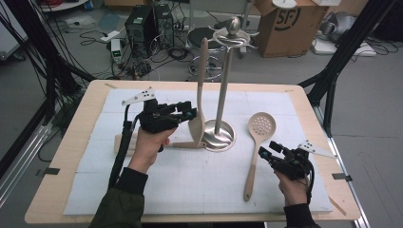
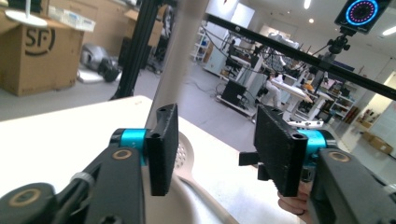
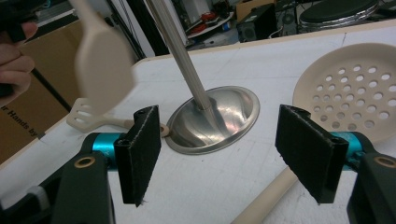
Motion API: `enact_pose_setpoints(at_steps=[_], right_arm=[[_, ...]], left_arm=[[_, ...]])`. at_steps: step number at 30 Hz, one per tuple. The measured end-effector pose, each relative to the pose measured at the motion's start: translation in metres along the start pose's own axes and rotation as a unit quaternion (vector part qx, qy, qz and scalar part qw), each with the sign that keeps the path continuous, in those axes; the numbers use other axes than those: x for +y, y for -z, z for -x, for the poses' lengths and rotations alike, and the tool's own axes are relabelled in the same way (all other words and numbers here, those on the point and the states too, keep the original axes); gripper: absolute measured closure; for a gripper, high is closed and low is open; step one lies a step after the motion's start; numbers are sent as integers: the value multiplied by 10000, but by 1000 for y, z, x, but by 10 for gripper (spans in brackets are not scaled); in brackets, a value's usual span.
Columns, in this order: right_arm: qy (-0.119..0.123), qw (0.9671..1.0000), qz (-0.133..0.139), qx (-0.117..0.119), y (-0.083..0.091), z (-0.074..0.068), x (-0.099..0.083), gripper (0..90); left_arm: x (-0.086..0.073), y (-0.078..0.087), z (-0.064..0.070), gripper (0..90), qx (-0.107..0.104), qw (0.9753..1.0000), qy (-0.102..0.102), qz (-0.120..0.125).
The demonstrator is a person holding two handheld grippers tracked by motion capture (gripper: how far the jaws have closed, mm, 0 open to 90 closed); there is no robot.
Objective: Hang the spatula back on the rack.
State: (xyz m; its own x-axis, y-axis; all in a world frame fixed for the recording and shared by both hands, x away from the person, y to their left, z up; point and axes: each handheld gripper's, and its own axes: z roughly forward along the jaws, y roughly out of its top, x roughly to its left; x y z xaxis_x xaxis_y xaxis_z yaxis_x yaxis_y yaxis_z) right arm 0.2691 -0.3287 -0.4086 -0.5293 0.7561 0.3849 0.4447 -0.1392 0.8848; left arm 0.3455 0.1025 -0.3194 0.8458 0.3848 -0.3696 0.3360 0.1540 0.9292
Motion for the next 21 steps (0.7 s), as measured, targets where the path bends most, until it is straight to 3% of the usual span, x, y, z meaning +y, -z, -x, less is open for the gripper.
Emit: enact_pose_setpoints(at_steps=[4,13,18,21], right_arm=[[25,10000,18,20,0,-1,0,310],[68,10000,-23,42,-2,-3,0,309],[106,9999,-46,65,-4,-4,-1,307],[170,9998,-32,105,-4,-5,-1,304]], left_arm=[[-2,6,0,397,125,9999,-24,-41],[-11,21,0,312,274,9994,-151,-122],[-18,26,5,257,331,9984,-375,-281],[-23,32,4,242,322,9984,-395,-238]])
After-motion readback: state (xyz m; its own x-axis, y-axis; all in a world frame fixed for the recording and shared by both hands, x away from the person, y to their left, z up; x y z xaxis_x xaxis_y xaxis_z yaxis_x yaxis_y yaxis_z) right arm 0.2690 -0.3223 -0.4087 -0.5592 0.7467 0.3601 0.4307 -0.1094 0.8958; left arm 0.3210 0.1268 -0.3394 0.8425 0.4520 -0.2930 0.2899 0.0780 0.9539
